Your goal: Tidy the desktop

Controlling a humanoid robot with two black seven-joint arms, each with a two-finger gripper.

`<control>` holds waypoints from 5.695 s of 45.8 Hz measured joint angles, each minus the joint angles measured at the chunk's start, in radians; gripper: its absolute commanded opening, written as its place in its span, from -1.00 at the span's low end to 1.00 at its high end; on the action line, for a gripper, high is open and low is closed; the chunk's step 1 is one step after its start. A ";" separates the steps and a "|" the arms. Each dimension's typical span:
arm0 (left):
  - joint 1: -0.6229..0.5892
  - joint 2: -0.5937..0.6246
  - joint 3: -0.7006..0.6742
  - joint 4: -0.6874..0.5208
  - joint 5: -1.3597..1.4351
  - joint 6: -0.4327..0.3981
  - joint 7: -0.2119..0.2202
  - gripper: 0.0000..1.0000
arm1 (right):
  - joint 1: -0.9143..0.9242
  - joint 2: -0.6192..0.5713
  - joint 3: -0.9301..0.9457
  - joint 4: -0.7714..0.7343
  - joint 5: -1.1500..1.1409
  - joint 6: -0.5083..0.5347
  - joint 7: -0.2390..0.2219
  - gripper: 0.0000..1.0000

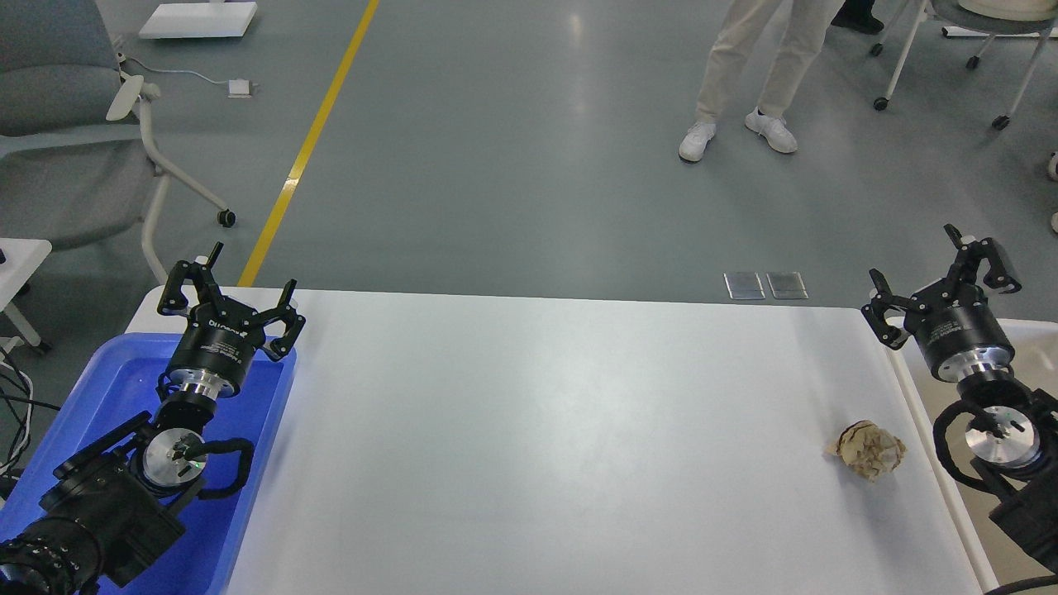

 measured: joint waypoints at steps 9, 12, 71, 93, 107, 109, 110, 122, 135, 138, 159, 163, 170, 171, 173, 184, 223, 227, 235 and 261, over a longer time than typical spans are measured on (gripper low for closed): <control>0.000 0.000 0.000 0.000 0.000 0.000 0.000 1.00 | 0.000 0.000 0.000 0.000 0.000 0.000 0.000 0.99; 0.000 0.000 0.000 0.000 0.000 0.000 0.000 1.00 | 0.000 0.000 0.000 0.000 0.000 0.000 0.000 0.99; 0.000 0.000 0.000 0.000 0.000 0.000 0.000 1.00 | -0.009 -0.003 -0.011 0.007 -0.005 0.000 0.003 0.99; 0.000 0.000 0.000 0.000 0.000 0.000 0.000 1.00 | 0.005 -0.032 -0.009 0.021 -0.009 -0.001 0.000 0.99; 0.000 0.000 0.000 0.000 0.000 0.000 0.000 1.00 | 0.076 -0.121 -0.104 0.018 -0.209 -0.020 0.001 0.98; 0.000 0.000 0.000 0.000 0.000 0.000 0.000 1.00 | 0.091 -0.137 -0.125 0.020 -0.259 -0.022 0.001 0.98; 0.000 0.000 0.000 0.000 0.000 0.000 0.000 1.00 | 0.099 -0.145 -0.134 0.021 -0.281 -0.023 0.001 0.98; 0.000 0.000 0.000 0.000 0.000 0.000 0.000 1.00 | 0.224 -0.239 -0.268 0.052 -0.680 -0.026 0.007 0.98; 0.000 0.001 0.000 0.000 0.000 0.000 0.000 1.00 | 0.333 -0.355 -0.458 0.247 -1.137 -0.028 0.036 0.98; 0.000 0.001 0.000 0.000 0.000 0.000 0.000 1.00 | 0.362 -0.374 -0.506 0.287 -1.237 -0.030 0.040 0.98; 0.000 0.000 0.000 0.000 0.000 0.000 0.000 1.00 | 0.546 -0.342 -0.904 0.360 -1.641 -0.131 0.069 0.98; 0.000 0.000 0.000 0.000 0.000 0.000 0.000 1.00 | 0.568 -0.318 -1.004 0.357 -1.674 -0.174 0.079 0.98; 0.000 0.000 0.000 0.000 0.000 0.000 0.000 1.00 | 0.587 -0.271 -1.163 0.328 -1.723 -0.252 0.090 0.98; 0.000 0.000 0.000 0.000 0.000 0.000 0.000 1.00 | 0.588 -0.266 -1.177 0.326 -1.727 -0.259 0.090 0.98; 0.000 0.000 0.000 0.000 0.000 0.000 0.000 1.00 | 0.589 -0.257 -1.204 0.320 -1.735 -0.273 0.092 0.98; 0.000 0.000 0.000 0.000 0.000 0.000 0.000 1.00 | 0.559 -0.209 -1.291 0.268 -1.758 -0.321 0.097 0.98; 0.000 0.000 0.000 0.000 0.000 0.000 0.000 1.00 | 0.385 -0.135 -1.263 0.115 -1.741 -0.429 0.100 0.98; 0.000 0.000 0.000 0.000 0.000 0.000 0.000 1.00 | 0.377 -0.131 -1.261 0.108 -1.737 -0.432 0.100 0.98; 0.000 0.000 0.000 0.000 0.000 0.000 0.000 1.00 | 0.367 -0.125 -1.259 0.096 -1.732 -0.438 0.100 0.98; -0.001 0.000 0.000 0.000 0.000 0.000 0.000 1.00 | 0.322 -0.097 -1.258 0.030 -1.698 -0.450 0.099 0.99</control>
